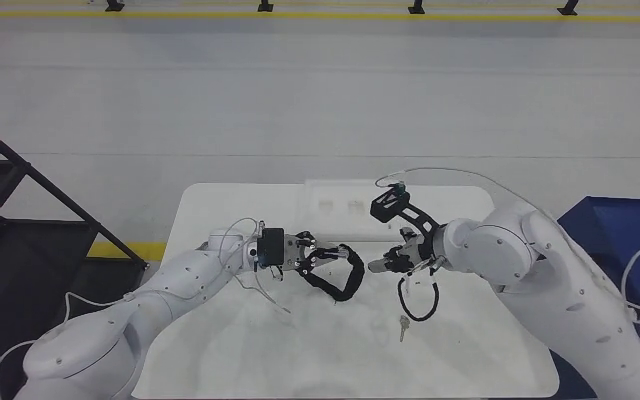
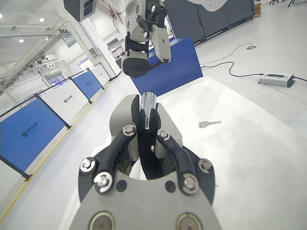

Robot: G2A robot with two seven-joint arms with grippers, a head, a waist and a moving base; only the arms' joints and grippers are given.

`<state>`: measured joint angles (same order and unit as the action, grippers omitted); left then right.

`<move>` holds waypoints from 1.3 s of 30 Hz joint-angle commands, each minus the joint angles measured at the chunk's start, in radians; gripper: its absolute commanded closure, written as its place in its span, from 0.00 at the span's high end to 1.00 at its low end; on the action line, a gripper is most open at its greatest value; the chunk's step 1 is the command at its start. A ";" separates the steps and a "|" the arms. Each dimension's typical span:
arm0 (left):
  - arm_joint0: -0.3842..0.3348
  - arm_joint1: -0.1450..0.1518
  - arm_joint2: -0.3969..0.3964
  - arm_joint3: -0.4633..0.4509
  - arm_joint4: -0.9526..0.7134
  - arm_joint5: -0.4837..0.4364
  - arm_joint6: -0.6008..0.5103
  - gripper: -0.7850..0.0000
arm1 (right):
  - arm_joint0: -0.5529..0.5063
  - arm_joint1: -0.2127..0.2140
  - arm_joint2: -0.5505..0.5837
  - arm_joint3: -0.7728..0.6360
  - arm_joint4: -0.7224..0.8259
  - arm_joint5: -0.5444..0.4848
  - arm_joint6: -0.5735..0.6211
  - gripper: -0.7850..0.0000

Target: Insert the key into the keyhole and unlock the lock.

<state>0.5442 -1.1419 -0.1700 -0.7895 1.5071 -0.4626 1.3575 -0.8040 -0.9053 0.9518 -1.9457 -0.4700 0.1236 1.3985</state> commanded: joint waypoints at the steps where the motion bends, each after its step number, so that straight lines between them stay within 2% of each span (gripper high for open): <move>1: 0.003 0.001 0.000 0.006 0.001 0.003 0.003 0.00 | -0.017 0.004 0.010 0.009 0.001 -0.004 0.000 0.95; 3: 0.009 0.004 0.000 0.012 0.001 0.004 0.004 0.00 | -0.047 0.009 0.019 0.029 0.002 -0.016 -0.002 1.00; 10: 0.026 0.011 0.000 0.011 0.022 -0.015 -0.015 0.00 | -0.113 0.016 0.011 0.094 -0.015 -0.060 -0.020 1.00; 18: 0.046 0.017 0.000 -0.004 0.016 -0.004 -0.004 0.00 | -0.161 0.018 -0.019 0.170 -0.020 -0.187 -0.036 1.00; 25: 0.060 0.019 0.000 -0.004 0.013 -0.008 -0.008 0.00 | -0.182 0.020 -0.020 0.190 -0.024 -0.208 -0.045 1.00; 27: 0.065 0.019 0.000 -0.017 0.006 -0.007 -0.007 0.00 | -0.193 0.021 -0.009 0.168 0.023 -0.253 -0.077 1.00; 28: 0.065 0.019 0.000 -0.020 0.007 -0.007 -0.007 0.00 | -0.198 0.021 -0.003 0.161 0.050 -0.272 -0.087 0.87; 29: 0.066 0.018 0.000 -0.026 0.008 -0.008 -0.007 0.00 | -0.205 0.021 0.008 0.155 0.098 -0.305 -0.099 0.48; 30: 0.066 0.018 0.000 -0.032 0.006 -0.009 -0.008 0.00 | -0.213 0.023 0.024 0.151 0.168 -0.349 -0.107 0.35; 31: 0.065 0.017 0.000 -0.035 0.006 -0.008 -0.008 0.00 | -0.217 0.024 0.031 0.151 0.199 -0.370 -0.103 0.32; 32: 0.065 0.016 0.000 -0.040 0.002 -0.005 -0.005 0.00 | -0.220 0.026 0.038 0.151 0.235 -0.397 -0.095 0.00; 39: 0.055 0.006 0.000 -0.086 0.006 -0.008 -0.008 0.00 | -0.218 0.028 0.054 0.136 0.300 -0.459 -0.105 0.00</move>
<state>0.6002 -1.1352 -0.1700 -0.8698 1.5134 -0.4704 1.3498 -1.0237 -0.8766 1.0061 -1.8077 -0.1662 -0.3342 1.2988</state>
